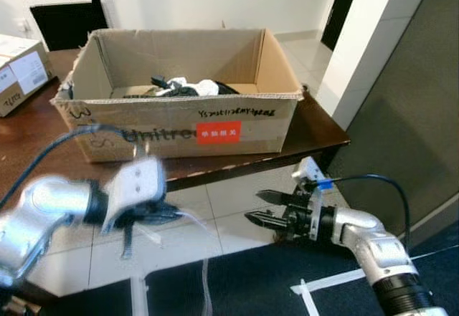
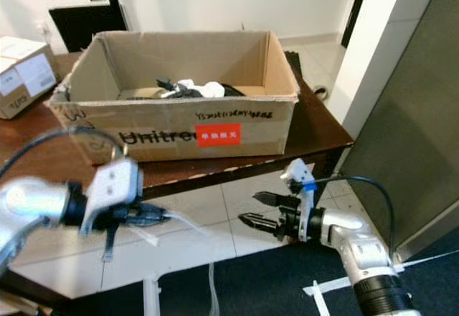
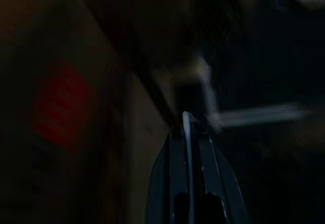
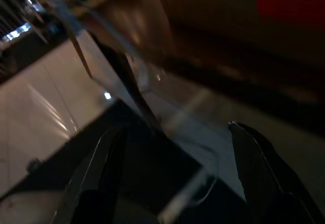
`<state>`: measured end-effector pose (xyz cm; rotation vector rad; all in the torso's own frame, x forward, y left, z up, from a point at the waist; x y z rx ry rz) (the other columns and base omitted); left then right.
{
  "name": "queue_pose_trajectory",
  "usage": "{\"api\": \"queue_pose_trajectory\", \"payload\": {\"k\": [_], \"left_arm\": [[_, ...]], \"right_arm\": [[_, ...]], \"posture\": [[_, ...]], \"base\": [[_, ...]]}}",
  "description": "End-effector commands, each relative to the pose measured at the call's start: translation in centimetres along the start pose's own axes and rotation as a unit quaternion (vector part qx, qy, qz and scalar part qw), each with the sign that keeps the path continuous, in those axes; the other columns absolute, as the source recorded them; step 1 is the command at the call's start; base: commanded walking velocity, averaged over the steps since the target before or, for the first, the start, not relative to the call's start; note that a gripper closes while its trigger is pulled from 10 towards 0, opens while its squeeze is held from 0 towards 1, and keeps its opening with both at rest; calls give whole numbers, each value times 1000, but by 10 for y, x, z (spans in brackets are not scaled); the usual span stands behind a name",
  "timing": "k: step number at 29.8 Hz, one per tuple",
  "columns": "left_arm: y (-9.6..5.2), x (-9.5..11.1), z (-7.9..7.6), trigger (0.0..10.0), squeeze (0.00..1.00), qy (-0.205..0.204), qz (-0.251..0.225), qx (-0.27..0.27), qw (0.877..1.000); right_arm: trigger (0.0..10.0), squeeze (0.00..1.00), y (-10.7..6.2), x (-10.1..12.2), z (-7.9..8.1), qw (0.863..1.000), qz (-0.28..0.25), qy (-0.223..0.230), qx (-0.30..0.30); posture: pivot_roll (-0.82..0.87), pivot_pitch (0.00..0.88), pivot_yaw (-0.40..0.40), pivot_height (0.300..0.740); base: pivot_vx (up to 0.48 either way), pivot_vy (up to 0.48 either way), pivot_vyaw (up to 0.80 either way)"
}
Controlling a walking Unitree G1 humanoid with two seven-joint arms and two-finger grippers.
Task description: Picking trash to rubbish bin
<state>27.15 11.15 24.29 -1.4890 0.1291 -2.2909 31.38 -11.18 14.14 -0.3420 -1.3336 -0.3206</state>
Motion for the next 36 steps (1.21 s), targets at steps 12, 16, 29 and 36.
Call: {"api": "queue_pose_trajectory", "payload": {"k": [12,16,29,36], "left_arm": [[-22,120,66,10000,0,32,-248,69,966],[-32,136,95,10000,0,39,-271,120,954],[-85,187,224,10000,0,57,-307,418,853],[-190,179,257,10000,0,55,-232,727,644]], "right_arm": [[10000,0,-2,45,22,995,-85,29,41],[10000,0,2,57,30,993,-103,22,56],[10000,0,6,86,44,988,-133,5,79],[10000,0,6,100,52,985,-155,-3,81]], "posture": [[22,92,-5,740],[28,91,-5,740],[17,79,3,740],[10,70,11,740]], "base": [[0,0,0],[0,0,0],[0,0,0],[0,0,0]]}}
Point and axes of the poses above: a point about 5 cm out from each wrist's last joint towards the gripper, its own y axis pointing out of the wrist towards the gripper, its own x axis along the axis of the wrist's last joint, z = x × y, the point moved 6 cm from there along y, pointing out of the wrist towards the gripper
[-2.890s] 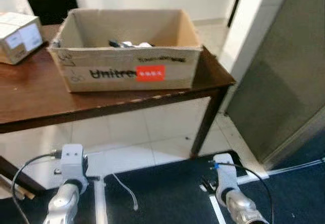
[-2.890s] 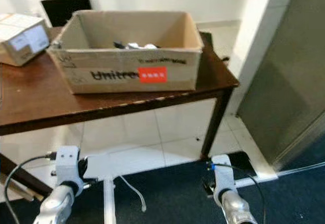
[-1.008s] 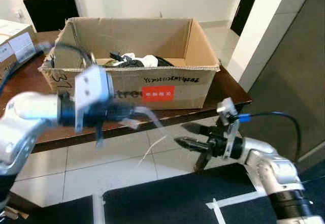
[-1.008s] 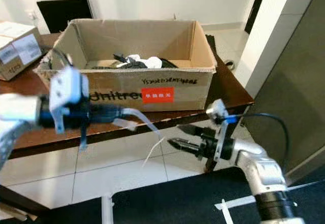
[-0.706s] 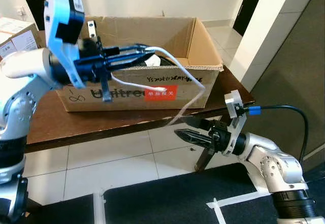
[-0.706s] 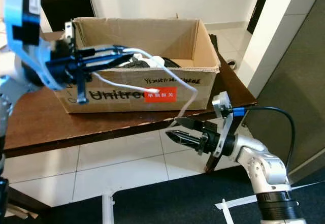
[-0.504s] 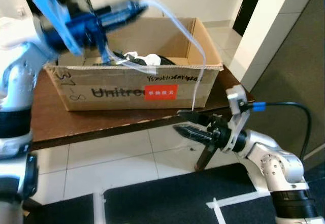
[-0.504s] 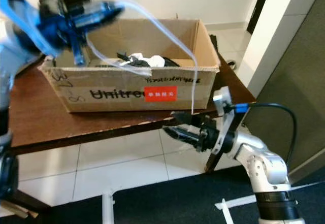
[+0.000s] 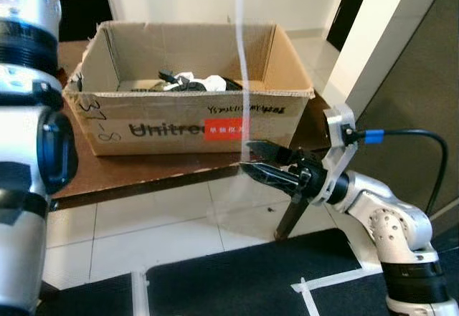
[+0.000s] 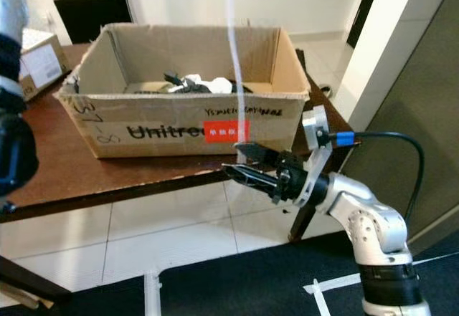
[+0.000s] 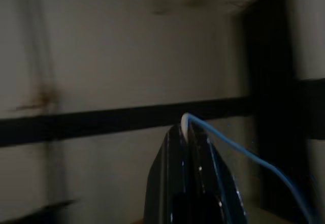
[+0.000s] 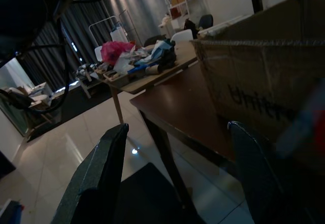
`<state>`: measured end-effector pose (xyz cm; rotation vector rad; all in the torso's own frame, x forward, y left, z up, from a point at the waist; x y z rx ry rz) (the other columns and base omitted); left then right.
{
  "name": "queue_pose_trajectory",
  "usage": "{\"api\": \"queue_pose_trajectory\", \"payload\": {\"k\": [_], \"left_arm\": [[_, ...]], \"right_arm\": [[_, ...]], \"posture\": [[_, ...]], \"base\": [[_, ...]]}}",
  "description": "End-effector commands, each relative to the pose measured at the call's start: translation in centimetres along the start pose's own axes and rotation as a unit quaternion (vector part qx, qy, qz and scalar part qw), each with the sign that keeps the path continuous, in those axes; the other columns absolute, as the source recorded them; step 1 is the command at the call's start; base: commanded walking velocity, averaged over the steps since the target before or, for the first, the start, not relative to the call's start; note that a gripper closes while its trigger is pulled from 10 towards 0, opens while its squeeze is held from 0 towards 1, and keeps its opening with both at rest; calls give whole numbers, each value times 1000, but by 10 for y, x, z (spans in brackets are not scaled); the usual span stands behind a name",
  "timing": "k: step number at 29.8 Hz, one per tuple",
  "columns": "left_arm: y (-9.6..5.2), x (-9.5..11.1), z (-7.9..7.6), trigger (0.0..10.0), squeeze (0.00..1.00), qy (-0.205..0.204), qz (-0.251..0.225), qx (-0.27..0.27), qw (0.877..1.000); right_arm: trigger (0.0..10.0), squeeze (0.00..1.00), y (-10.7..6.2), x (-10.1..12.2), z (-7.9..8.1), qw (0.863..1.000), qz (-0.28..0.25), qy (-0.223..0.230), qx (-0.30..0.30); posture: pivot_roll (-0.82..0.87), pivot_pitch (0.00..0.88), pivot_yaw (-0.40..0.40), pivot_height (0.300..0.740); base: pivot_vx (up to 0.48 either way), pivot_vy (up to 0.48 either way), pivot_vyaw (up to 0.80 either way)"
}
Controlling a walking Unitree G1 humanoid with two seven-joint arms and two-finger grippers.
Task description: Picking trash to rubbish bin
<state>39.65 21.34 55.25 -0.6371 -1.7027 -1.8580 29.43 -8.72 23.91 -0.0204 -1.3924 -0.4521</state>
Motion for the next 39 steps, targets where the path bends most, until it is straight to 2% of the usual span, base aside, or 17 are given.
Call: {"api": "queue_pose_trajectory", "payload": {"k": [1,6,9,10,12,14,19,23,24,26,27,29,31,33,34,35,39], "left_arm": [[-5,13,51,10000,0,89,-4,129,988],[-8,14,62,10000,0,135,3,161,978],[-11,-4,61,10000,0,195,37,157,968],[-16,-41,45,10000,0,253,99,101,957],[-18,-54,38,10000,0,264,119,77,954],[-33,-98,16,10000,0,319,179,4,931],[-48,-130,2,10000,0,348,219,-45,911],[-78,-179,-37,10000,0,331,280,-172,884],[-78,-179,-37,10000,0,331,280,-172,884],[-102,-203,-61,10000,0,364,301,-274,838],[-102,-203,-61,10000,0,364,301,-274,838],[-118,-215,-77,10000,0,372,307,-340,807],[-118,-215,-77,10000,0,372,307,-340,807],[-144,-233,-86,10000,0,403,327,-422,744],[-153,-238,-89,10000,39,418,327,-451,717],[-158,-240,-91,10000,1000,426,327,-467,702],[-160,-240,-96,10000,1000,404,334,-477,705]], "right_arm": [[10000,0,2,12,6,1000,-16,-9,7],[10000,0,3,16,6,1000,-22,-13,6],[10000,0,5,22,6,999,-28,-19,7],[10000,0,7,25,7,999,-32,-22,11],[10000,0,8,26,8,999,-32,-23,12],[10000,0,9,27,8,999,-32,-23,12],[10000,0,10,27,7,999,-32,-25,8],[10000,0,11,27,6,999,-31,-26,2],[10000,0,11,27,6,999,-31,-26,2],[10000,0,12,26,6,999,-29,-27,1],[10000,0,12,26,6,999,-29,-27,1],[10000,0,12,25,6,999,-28,-27,0],[10000,0,12,25,6,999,-28,-27,0],[10000,0,13,25,7,999,-28,-27,-1],[10000,0,14,25,7,999,-27,-27,-1],[10000,0,14,25,7,999,-27,-28,-2],[10000,0,15,25,8,999,-24,-31,-1]], "posture": [[9,71,10,740],[8,71,11,740],[5,70,12,740],[8,76,4,740],[8,76,4,740],[6,82,3,740],[2,84,4,740],[4,89,4,740],[4,89,4,740],[5,95,6,740],[5,95,6,740],[5,95,6,740],[5,95,6,740],[6,98,11,740],[5,98,11,740],[5,98,11,740],[6,99,11,740]], "base": [[0,0,0],[0,0,0],[0,0,0],[0,0,0],[0,0,0],[0,0,0],[0,0,0],[0,0,0],[0,0,0],[0,0,0],[0,0,0],[0,0,0],[0,0,0],[0,0,0],[0,0,0],[0,0,0],[0,0,0]]}}
Point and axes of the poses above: a point about 5 cm out from each wrist's last joint towards the gripper, its own y axis pointing out of the wrist towards the gripper, its own x axis along the axis of the wrist's last joint, z = x × y, the point moved 6 cm from there along y, pointing out of the wrist towards the gripper
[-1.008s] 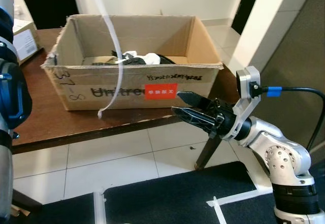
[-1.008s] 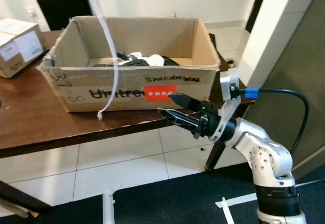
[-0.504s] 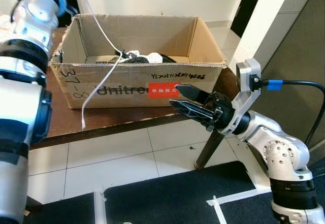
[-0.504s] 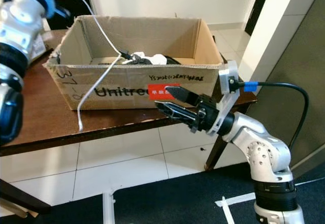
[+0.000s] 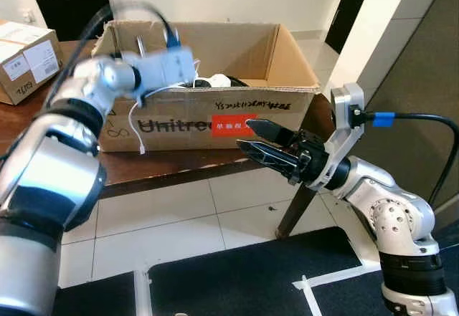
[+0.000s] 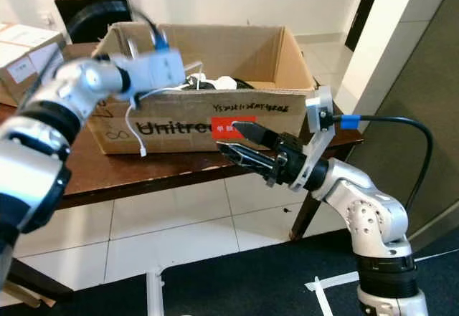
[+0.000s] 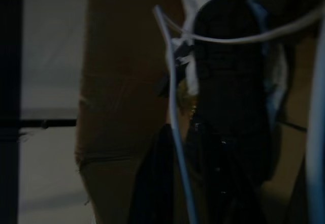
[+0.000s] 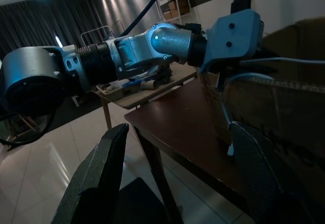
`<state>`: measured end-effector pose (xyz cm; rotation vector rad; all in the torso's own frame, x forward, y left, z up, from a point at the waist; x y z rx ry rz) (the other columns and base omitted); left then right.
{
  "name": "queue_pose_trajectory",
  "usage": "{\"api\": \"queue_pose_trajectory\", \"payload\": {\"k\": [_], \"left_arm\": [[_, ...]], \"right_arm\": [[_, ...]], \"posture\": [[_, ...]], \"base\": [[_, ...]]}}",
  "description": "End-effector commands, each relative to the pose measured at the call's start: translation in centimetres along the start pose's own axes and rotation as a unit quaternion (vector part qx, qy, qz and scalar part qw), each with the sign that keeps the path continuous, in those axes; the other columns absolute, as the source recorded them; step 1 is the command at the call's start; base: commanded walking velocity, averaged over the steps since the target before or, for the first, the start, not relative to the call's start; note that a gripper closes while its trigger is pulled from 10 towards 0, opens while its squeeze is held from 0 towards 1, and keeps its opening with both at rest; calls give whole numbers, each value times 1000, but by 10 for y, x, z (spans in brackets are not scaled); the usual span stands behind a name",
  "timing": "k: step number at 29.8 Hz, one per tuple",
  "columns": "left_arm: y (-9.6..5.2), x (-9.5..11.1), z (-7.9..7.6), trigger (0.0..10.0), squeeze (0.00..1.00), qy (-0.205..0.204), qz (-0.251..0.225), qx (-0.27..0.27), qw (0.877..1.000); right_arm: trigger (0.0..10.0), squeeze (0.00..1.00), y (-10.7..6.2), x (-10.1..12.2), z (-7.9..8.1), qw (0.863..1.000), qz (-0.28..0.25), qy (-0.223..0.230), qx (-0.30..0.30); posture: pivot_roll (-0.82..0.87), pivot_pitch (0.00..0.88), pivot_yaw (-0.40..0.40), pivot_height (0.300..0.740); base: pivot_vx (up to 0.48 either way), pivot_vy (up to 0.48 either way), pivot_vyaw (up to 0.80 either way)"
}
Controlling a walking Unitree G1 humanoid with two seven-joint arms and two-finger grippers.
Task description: Picking trash to rubbish bin
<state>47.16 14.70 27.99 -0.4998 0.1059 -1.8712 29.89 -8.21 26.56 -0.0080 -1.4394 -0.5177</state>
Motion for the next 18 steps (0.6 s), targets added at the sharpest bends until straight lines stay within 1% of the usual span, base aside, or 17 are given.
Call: {"api": "queue_pose_trajectory", "payload": {"k": [1,5,6,9,10,11,15,17,18], "left_arm": [[3,0,-13,10000,1000,0,1,-29,1000],[3,3,-8,10000,1000,-3,-3,-22,1000],[1,5,-3,10000,1000,-14,-7,-20,1000],[0,5,-1,10000,1000,-17,-9,-19,1000],[-1,6,2,10000,1000,-18,-9,-13,1000],[-1,6,2,10000,1000,-18,-9,-13,1000],[-3,7,12,10000,1000,-35,-13,6,999],[-3,7,12,10000,1000,-35,-13,6,999],[-4,8,16,10000,1000,-43,-16,15,999]], "right_arm": [[10000,0,3,1,6,1000,4,-6,10],[10000,0,4,2,6,1000,4,-7,10],[10000,0,5,3,6,1000,2,-9,9],[10000,0,5,4,6,1000,2,-9,9],[10000,0,6,4,6,1000,1,-10,9],[10000,0,6,4,6,1000,1,-10,9],[10000,0,7,5,5,1000,0,-11,8],[10000,0,7,5,5,1000,0,-11,8],[10000,0,7,6,5,1000,-1,-12,7]], "posture": [[6,99,11,740],[8,99,10,740],[9,98,10,740],[11,98,9,740],[11,98,10,740],[11,98,10,740],[12,99,8,740],[12,99,8,740],[11,101,8,740]], "base": [[0,0,0],[0,0,0],[0,0,0],[0,0,0],[0,0,0],[0,0,0],[0,0,0],[0,0,0],[0,0,0]]}}
Point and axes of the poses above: a point about 5 cm out from each wrist's last joint towards the gripper, its own y axis pointing out of the wrist towards the gripper, its own x axis along the axis of the wrist's last joint, z = x × y, the point moved 6 cm from there along y, pointing out of the wrist towards the gripper
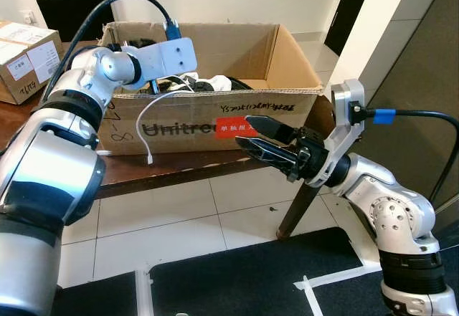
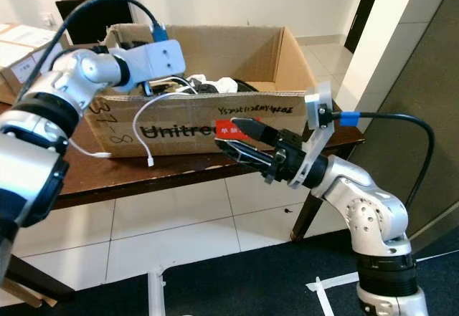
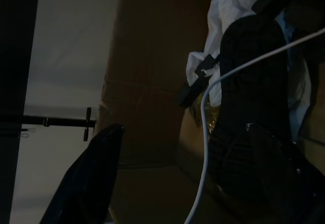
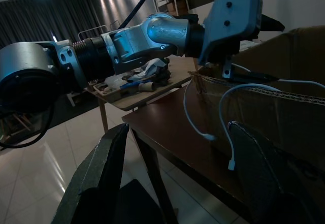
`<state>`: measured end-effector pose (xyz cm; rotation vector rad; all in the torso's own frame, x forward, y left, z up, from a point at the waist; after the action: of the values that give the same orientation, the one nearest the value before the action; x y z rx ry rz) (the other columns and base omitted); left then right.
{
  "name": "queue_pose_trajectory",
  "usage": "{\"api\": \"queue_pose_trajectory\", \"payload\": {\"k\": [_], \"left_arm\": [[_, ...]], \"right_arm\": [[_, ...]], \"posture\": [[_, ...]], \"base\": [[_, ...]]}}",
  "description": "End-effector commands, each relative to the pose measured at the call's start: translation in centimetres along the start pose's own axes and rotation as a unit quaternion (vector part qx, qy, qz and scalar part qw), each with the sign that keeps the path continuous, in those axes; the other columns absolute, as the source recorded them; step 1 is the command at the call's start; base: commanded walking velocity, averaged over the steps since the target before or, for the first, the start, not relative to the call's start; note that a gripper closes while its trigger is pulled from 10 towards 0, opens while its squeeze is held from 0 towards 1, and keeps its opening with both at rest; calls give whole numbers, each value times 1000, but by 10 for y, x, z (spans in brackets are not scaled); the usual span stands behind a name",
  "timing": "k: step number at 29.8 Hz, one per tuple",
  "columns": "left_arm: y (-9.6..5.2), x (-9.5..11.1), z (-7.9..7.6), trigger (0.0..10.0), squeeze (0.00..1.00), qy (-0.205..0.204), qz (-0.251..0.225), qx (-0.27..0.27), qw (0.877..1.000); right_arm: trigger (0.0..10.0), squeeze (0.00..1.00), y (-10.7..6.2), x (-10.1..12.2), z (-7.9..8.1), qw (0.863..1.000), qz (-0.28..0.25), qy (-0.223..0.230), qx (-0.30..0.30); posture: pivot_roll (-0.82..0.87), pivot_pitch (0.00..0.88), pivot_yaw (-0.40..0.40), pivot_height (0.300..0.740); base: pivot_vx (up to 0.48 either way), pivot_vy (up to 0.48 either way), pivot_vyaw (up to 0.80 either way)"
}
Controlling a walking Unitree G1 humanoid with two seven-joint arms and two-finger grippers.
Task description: Picking trash to rubbish bin
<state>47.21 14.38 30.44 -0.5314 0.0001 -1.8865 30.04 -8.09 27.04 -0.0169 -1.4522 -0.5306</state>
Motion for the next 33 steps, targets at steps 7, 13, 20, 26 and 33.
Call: {"api": "queue_pose_trajectory", "payload": {"k": [7,13,20,26,33], "left_arm": [[-16,24,59,10000,0,-204,-76,113,969],[-58,33,133,10000,0,-357,-161,255,884],[-66,45,136,10000,0,-370,-210,195,884],[-67,37,116,10000,0,-357,-246,147,889],[-80,-7,101,10000,1000,-347,-206,203,892]], "right_arm": [[10000,0,5,12,2,1000,-15,-11,2],[10000,0,5,17,3,1000,-23,-11,5],[10000,0,6,12,5,1000,-11,-15,6],[10000,0,7,-12,-4,996,54,-63,-28],[10000,0,14,-41,-10,981,131,-136,-44]], "posture": [[4,105,9,740],[6,105,7,740],[1,101,21,740],[-7,103,21,740],[7,102,12,740]], "base": [[0,0,0],[0,0,0],[0,0,0],[0,0,0],[0,0,0]]}}
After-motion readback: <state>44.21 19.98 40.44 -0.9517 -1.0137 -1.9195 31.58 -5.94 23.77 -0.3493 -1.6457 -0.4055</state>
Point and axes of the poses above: a point about 5 cm out from each wrist's last joint towards the gripper, its own y axis pointing out of the wrist towards the gripper, its own x axis along the axis of the wrist's last joint, z = x × y, the point moved 6 cm from there along y, pointing out of the wrist towards the gripper
